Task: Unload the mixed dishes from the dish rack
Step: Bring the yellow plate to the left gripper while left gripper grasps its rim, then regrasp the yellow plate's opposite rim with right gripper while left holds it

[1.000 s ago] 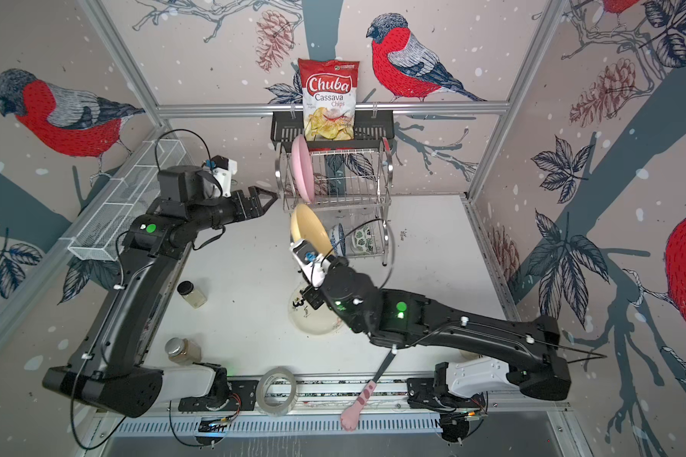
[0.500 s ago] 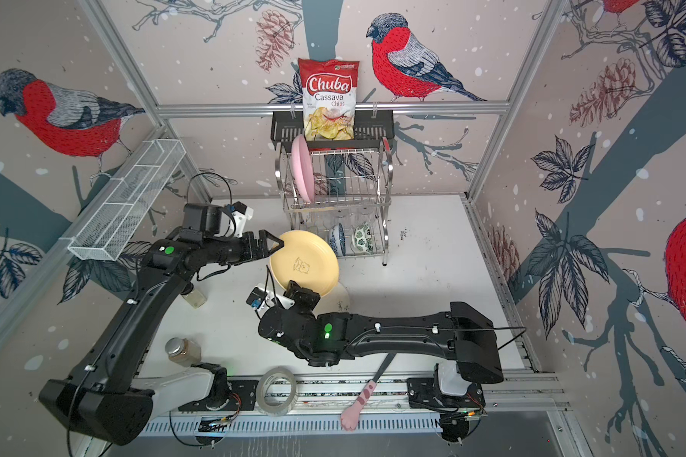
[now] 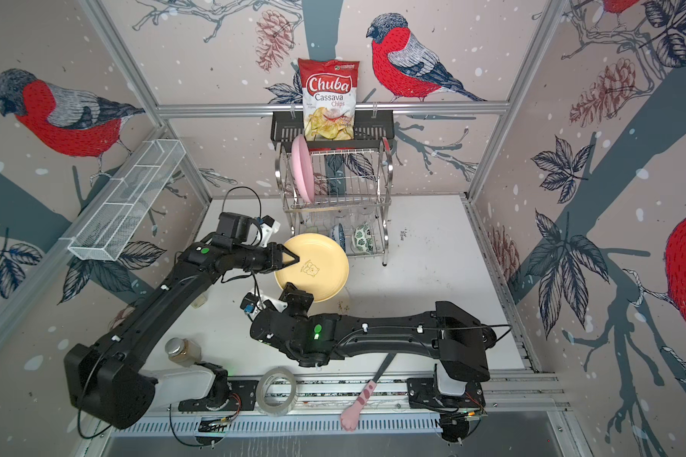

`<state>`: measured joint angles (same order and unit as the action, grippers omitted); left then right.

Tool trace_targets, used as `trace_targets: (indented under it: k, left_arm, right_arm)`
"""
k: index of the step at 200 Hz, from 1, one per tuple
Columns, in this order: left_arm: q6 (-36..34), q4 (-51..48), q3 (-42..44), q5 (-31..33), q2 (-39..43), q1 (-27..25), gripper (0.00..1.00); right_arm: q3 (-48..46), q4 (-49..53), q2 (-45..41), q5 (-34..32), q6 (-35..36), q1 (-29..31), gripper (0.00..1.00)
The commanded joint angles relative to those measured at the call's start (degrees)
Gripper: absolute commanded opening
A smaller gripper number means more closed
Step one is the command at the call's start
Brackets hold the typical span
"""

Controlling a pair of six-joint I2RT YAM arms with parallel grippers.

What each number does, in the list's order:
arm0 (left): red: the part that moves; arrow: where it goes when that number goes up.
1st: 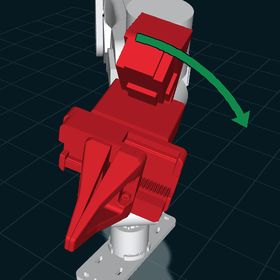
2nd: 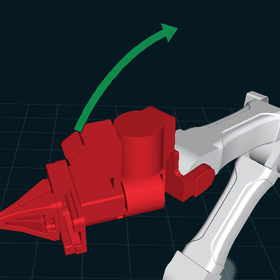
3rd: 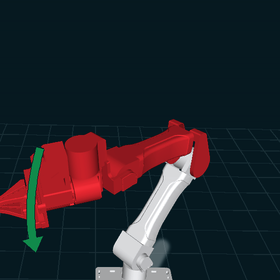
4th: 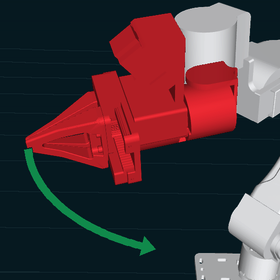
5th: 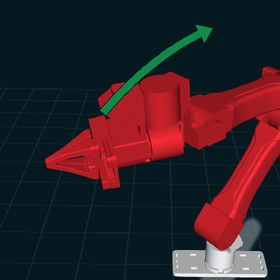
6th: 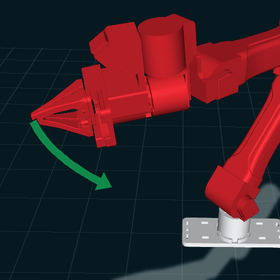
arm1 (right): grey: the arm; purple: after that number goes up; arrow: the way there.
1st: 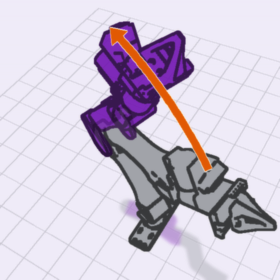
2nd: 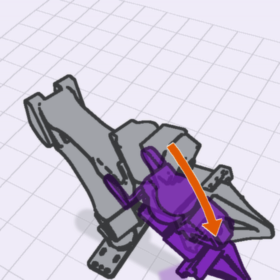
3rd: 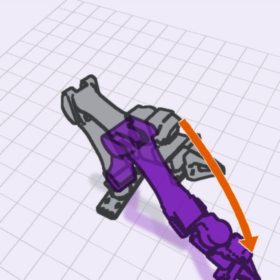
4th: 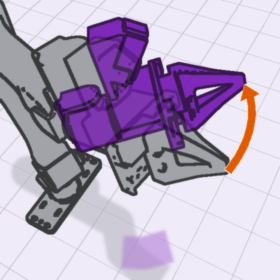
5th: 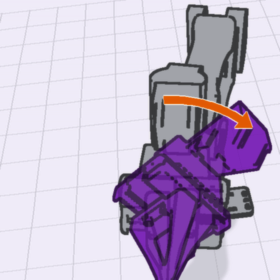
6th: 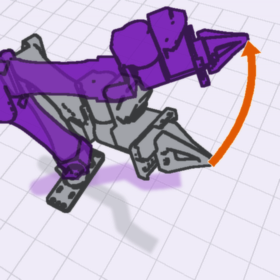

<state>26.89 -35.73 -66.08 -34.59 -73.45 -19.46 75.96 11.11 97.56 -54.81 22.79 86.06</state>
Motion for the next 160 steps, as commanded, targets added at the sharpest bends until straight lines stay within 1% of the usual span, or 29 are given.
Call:
trace_targets:
  k: [1, 12, 36, 56, 77, 98, 113, 136, 148, 160]
  left_arm:
    - [0.4, 2.5, 0.4, 1.0, -0.4, -0.3, 0.23]
    - [0.5, 2.8, 0.8, 1.1, -0.2, -0.4, 0.14]
    - [1.0, 3.8, 2.0, 0.7, 0.4, -0.3, 0.00]
    - [1.1, 3.9, 2.3, 0.7, 0.8, -0.3, 0.00]
    - [0.8, 3.9, 2.7, 0.6, 1.1, -0.3, 0.00]
    - [1.0, 4.8, 3.4, -0.2, 1.5, -0.3, 0.00]
    - [1.4, 6.1, 4.4, -1.5, 2.0, -0.3, 0.00]
    - [2.4, 8.6, 5.9, -3.1, 2.9, -0.3, 0.00]
    - [2.6, 9.3, 6.4, -3.4, 3.0, -0.3, 0.00]
    - [2.4, 9.2, 6.6, -3.3, 2.9, -0.3, 0.00]
  right_arm:
    - [0.9, -7.9, -0.3, -0.1, 1.6, -0.3, 0.00]
    - [0.7, -8.1, -0.4, 0.4, 1.3, -0.8, 0.00]
    - [0.2, -8.1, -0.6, 1.7, 0.1, -1.7, 0.00]
    - [-0.2, -8.1, -0.8, 2.4, -1.0, -2.4, 0.04]
    - [-0.5, -7.0, -1.5, 5.3, -4.2, -3.6, 0.17]
    - [-2.2, -6.9, -4.0, 11.5, -8.0, -5.2, 0.42]
    - [-4.2, -7.6, -6.6, 16.7, -10.7, -6.6, 0.46]
    - [-7.1, -8.6, -10.2, 24.3, -15.0, -9.0, 0.58]
    - [-8.7, -9.2, -12.3, 29.8, -17.2, -10.1, 0.62]
    - [-10.7, -10.6, -14.7, 37.2, -19.5, -11.6, 0.64]
